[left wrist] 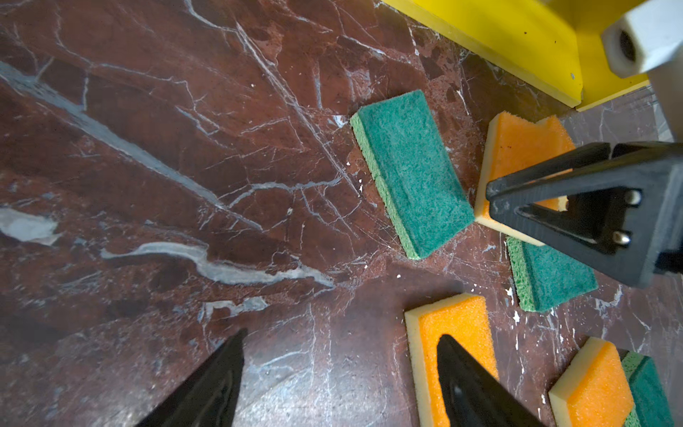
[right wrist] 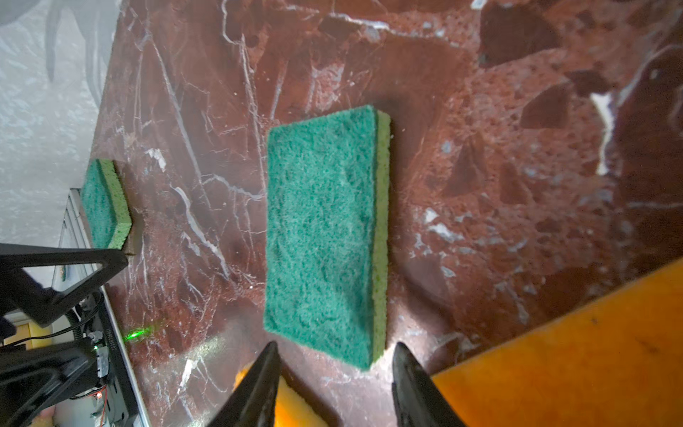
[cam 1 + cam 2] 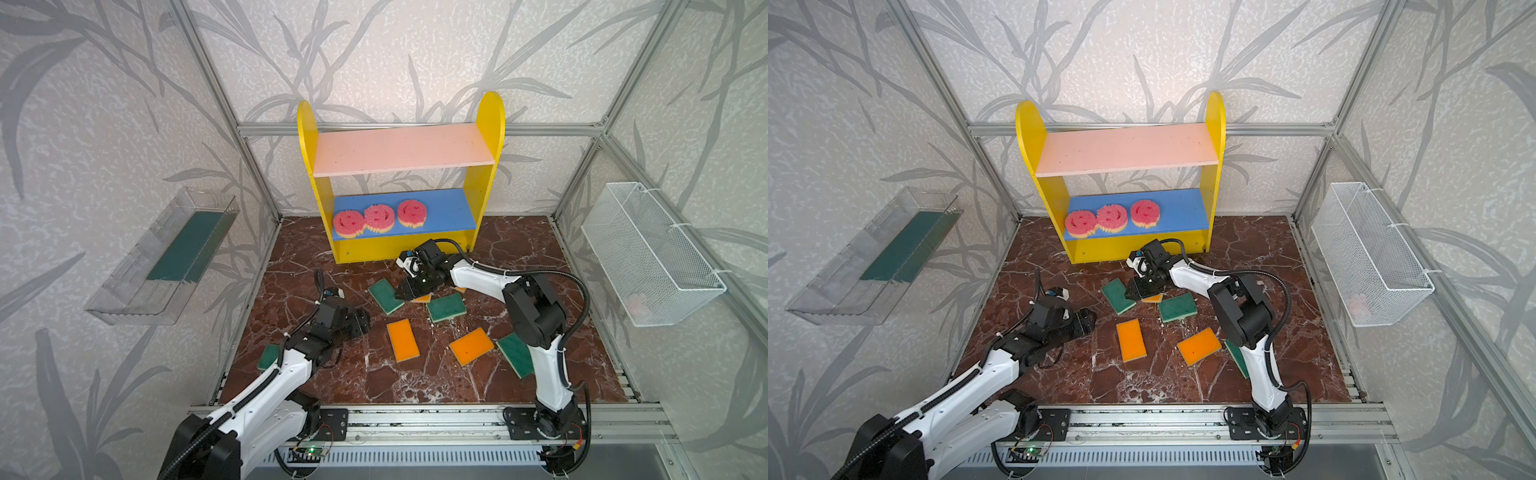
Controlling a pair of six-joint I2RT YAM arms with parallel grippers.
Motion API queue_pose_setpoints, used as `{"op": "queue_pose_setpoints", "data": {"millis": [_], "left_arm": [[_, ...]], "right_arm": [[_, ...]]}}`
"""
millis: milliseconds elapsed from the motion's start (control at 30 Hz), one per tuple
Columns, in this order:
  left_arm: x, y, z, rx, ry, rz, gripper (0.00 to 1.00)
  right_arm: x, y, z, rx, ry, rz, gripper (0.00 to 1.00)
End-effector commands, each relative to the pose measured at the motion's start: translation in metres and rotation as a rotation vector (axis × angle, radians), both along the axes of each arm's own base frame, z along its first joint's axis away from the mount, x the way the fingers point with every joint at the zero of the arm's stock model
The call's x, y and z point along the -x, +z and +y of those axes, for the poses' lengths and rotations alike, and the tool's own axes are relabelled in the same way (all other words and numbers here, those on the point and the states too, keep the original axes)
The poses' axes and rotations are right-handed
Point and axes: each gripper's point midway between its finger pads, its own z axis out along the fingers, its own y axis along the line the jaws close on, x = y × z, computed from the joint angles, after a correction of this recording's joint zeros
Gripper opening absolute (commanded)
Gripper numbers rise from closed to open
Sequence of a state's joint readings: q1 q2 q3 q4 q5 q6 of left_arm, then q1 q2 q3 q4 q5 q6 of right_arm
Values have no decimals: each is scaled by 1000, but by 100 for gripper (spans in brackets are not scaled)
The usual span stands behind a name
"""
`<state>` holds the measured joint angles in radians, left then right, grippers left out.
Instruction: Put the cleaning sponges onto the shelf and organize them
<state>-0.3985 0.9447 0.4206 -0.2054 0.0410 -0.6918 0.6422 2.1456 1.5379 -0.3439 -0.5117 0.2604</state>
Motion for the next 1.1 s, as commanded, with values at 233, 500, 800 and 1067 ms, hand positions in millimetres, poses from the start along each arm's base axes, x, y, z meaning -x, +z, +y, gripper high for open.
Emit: {"op": "queue_pose_setpoints", "data": {"millis": [233,500,800,1067], "left_arm": [[4,-9,7,-38,12,17,83],[8,-12,9,-35,17,25,82],[12,-12,13,-38,31,20,82],[17,-7,15,-18,44,8,82]], "right_arm": [[0,-25,1,37,-26,66,39],[8,-29,4,29,-16,87,32],[21,-32,6,19,-23,102,33],[21,-28,8,12,-45,97,5]]}}
